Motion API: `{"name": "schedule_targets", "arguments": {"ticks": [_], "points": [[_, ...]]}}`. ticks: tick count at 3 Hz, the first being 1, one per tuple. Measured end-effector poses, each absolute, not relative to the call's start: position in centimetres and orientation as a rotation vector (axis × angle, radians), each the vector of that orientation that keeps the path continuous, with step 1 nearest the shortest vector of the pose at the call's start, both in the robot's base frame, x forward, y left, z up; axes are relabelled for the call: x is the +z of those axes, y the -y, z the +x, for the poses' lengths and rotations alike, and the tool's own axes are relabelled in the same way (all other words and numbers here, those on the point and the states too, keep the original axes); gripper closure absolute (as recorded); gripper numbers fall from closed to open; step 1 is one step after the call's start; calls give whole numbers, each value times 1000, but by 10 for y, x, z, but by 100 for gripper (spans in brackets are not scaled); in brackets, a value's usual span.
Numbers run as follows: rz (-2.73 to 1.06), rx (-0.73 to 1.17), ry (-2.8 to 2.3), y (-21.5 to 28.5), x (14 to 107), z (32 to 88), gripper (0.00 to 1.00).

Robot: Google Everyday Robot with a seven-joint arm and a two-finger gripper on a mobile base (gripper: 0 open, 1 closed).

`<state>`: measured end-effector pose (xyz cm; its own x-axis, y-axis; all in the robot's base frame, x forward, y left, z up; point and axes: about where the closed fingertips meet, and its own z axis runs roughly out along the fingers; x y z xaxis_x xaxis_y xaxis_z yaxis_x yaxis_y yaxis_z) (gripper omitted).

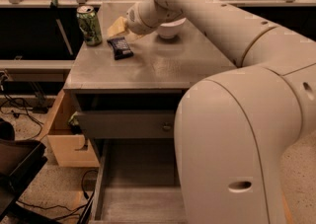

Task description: Move rxbar blueberry near green can

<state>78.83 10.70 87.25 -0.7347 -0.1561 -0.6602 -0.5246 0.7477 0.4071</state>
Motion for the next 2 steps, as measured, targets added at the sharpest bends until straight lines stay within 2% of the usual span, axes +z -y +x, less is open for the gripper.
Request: {"name": "schedule_targets", "arguments": {"ticks": [1, 2], "points": [[-513, 790, -2334, -109, 870, 788, 0], [-513, 790, -2334, -109, 870, 788, 0]]}}
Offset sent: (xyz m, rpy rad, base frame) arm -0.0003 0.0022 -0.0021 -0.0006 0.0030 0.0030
